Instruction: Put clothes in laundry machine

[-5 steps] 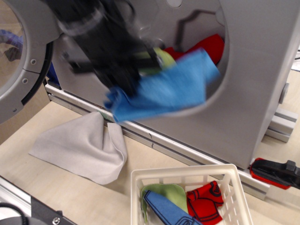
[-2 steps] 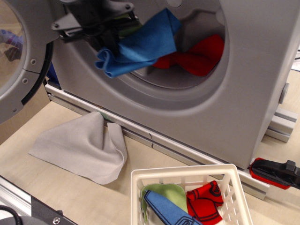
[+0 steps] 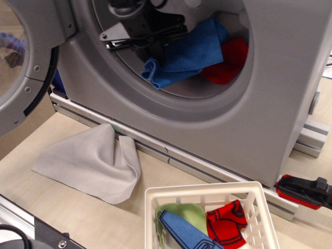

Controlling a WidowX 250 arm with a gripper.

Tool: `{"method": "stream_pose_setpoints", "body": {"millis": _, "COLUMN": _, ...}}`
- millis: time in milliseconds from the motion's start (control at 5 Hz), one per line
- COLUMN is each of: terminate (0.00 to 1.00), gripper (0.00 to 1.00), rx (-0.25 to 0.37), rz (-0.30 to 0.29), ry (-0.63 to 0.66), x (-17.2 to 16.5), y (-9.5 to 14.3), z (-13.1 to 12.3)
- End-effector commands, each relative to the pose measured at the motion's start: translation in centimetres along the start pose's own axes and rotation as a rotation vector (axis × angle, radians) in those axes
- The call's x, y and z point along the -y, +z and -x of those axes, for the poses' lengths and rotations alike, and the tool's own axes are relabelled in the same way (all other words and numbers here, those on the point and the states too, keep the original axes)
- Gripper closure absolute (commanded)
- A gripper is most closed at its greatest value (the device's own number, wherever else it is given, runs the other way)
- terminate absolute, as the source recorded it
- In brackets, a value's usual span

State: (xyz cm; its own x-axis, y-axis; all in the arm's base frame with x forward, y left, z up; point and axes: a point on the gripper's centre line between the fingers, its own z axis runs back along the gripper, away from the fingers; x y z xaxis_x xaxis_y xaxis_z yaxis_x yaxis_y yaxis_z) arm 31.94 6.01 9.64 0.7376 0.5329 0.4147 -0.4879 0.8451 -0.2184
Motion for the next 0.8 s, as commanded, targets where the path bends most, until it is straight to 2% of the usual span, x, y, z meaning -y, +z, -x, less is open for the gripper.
{"method": "stream_pose_setpoints", "body": {"millis": 0, "terminate": 0.00, "gripper": 1.00, "rx": 0.051, "rz": 0.008, "ry": 0.067, "x": 1.3, "y": -0.8, "z": -3.2}}
{"method": "stream_pose_setpoints", "body": {"millis": 200, "terminate": 0.00, "gripper": 0.00, "rx": 0.050, "rz": -0.007, "ry": 0.017, "x": 1.1, "y": -1.1, "z": -2.7}}
{"method": "stream_pose_setpoints", "body": {"millis": 600, "terminate": 0.00, "gripper": 0.00, "rx": 0.054, "rz": 0.009, "ry": -0.084, "x": 0.2, "y": -0.3, "z": 0.6}}
